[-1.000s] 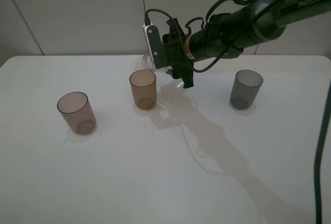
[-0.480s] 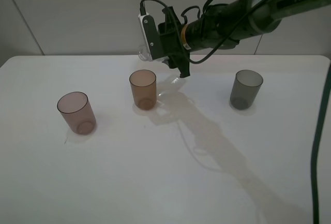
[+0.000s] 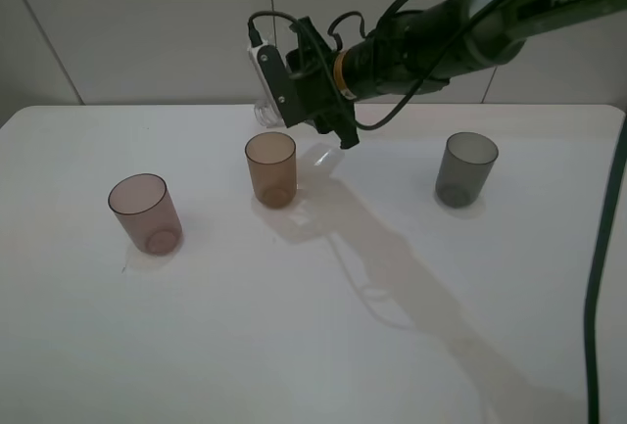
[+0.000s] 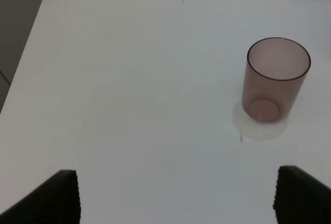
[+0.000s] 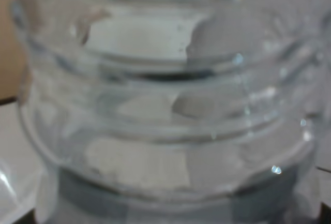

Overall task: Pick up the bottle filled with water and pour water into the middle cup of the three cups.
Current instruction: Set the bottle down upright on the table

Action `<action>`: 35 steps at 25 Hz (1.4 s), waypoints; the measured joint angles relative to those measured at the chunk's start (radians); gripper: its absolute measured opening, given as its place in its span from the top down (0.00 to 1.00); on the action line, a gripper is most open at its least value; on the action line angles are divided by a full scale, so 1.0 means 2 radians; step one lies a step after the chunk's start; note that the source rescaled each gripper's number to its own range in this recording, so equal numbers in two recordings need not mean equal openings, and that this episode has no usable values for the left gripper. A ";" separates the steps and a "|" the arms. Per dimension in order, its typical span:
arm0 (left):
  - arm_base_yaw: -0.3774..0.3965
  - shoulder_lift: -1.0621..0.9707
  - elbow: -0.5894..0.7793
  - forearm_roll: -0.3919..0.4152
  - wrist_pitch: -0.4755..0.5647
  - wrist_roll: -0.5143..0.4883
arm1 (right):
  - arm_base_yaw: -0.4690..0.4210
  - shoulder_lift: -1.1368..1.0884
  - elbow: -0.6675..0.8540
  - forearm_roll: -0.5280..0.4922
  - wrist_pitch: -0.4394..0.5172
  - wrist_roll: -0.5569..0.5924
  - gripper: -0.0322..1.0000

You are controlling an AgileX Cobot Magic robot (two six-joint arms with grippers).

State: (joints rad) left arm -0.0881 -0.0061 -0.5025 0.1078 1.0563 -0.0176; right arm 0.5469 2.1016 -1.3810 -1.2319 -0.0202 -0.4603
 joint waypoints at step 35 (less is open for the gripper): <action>0.000 0.000 0.000 0.000 0.000 0.000 | 0.000 0.035 -0.069 -0.161 0.010 0.000 0.95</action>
State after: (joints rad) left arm -0.0881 -0.0061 -0.5025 0.1078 1.0563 -0.0176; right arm 0.5469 2.1708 -1.5188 -1.5548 0.0000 -0.4603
